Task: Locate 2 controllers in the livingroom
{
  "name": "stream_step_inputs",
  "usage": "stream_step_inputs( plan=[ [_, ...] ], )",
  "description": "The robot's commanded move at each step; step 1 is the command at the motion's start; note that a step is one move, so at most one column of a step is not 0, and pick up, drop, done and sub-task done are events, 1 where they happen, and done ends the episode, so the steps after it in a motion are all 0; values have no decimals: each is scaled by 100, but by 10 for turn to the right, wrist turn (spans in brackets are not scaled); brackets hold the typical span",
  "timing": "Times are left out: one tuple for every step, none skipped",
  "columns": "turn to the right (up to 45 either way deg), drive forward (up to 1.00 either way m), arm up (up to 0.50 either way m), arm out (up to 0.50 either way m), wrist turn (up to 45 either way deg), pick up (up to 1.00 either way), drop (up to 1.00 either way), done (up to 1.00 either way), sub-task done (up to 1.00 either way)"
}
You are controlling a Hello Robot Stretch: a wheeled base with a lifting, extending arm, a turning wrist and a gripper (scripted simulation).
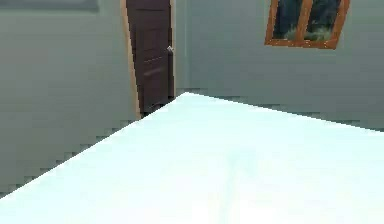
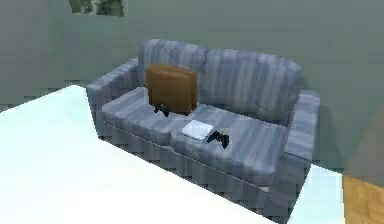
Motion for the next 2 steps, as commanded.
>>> stream_step_inputs(
  plan=[
    [450, 0, 0, 0, 0, 0, 0, 0, 0],
    [450, 0, 0, 0, 0, 0, 0, 0, 0]
  ],
)
